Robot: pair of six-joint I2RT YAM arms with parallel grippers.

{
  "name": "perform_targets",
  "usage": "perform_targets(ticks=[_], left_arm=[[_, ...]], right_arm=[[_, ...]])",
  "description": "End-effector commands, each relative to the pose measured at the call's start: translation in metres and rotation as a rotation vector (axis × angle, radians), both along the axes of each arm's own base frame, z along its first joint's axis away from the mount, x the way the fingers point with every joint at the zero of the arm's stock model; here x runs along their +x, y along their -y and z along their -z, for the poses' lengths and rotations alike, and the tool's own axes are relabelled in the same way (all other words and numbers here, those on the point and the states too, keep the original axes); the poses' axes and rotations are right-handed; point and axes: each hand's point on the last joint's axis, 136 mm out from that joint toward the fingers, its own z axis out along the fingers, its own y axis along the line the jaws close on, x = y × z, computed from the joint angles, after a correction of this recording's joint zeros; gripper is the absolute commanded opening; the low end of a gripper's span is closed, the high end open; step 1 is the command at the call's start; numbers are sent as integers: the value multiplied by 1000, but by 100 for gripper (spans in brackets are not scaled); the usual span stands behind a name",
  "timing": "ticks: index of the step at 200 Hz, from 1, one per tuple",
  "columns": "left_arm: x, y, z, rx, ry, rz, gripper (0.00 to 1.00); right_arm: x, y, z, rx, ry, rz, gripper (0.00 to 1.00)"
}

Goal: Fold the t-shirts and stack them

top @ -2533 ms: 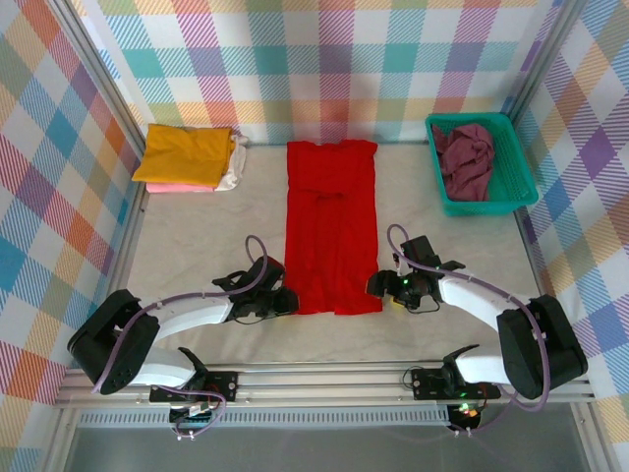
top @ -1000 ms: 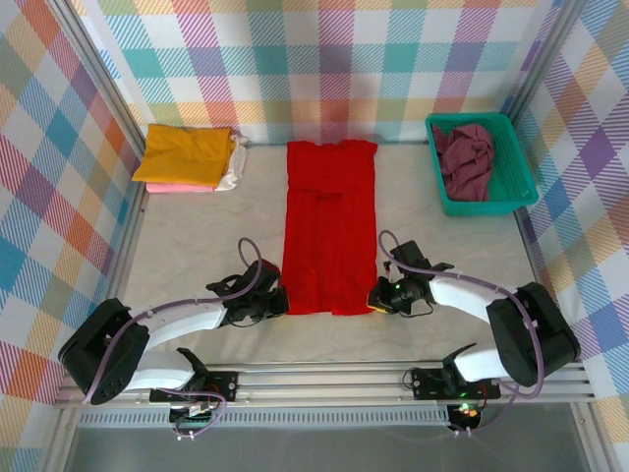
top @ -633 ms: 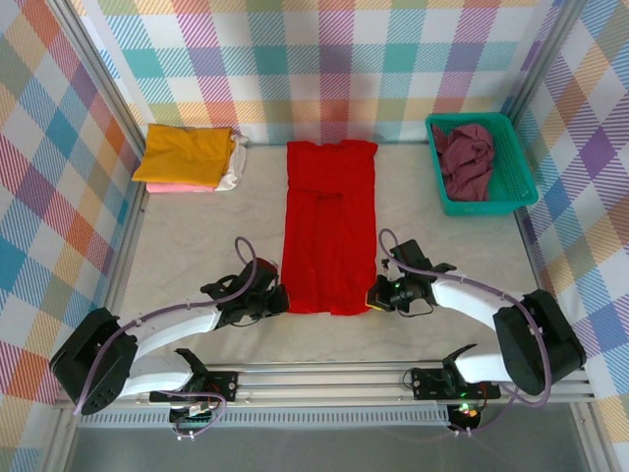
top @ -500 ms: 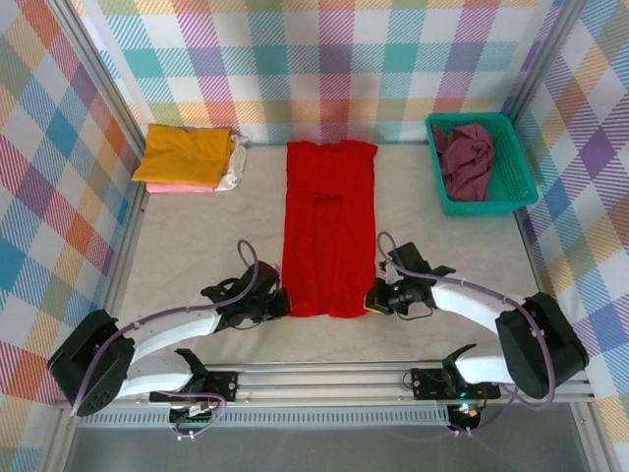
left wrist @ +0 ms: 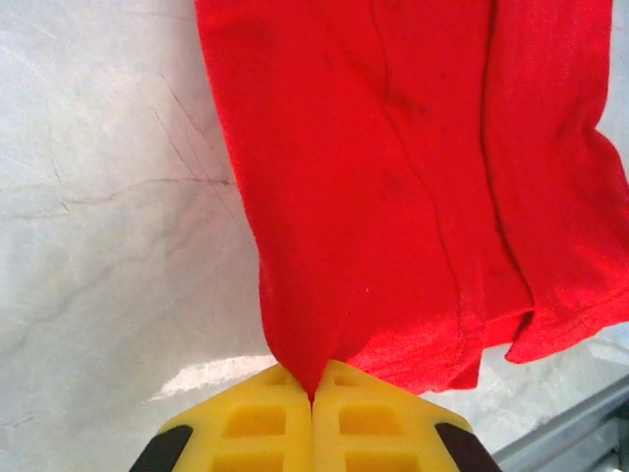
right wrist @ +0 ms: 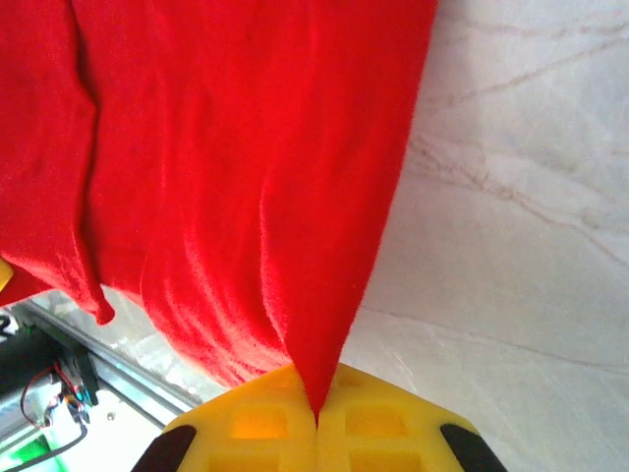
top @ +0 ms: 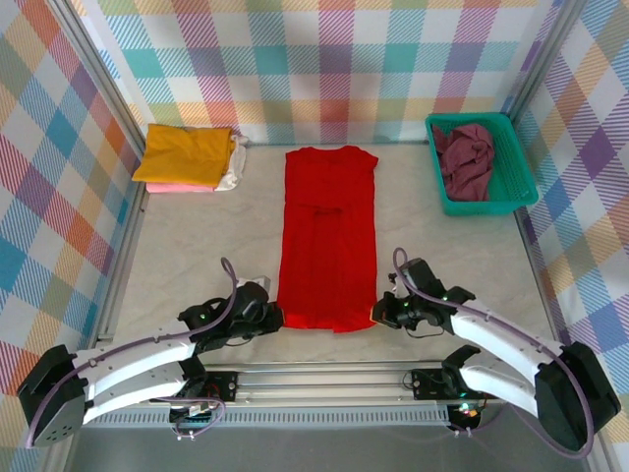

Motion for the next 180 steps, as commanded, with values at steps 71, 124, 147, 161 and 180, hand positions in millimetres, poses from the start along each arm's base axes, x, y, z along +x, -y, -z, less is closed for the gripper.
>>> perform_targets(ticks=[71,124,147,161,180], left_arm=[[91,7,-63,31,182,-47,0],[170,18,-75,71,207,-30,0],[199,19,-72,111,209,-26,0],[215,18,-69,102,210,-32,0],[233,16,-63,139,198,-28,0]], right_arm=[[93,-4,-55,-48,154,92,0],[152,-5,-72,-63,216,102,0],[177,-6,-75,-73,231,107,0],[191,-5,-73,-74,232,121,0],[206,-7,-71,-73,233,125,0]])
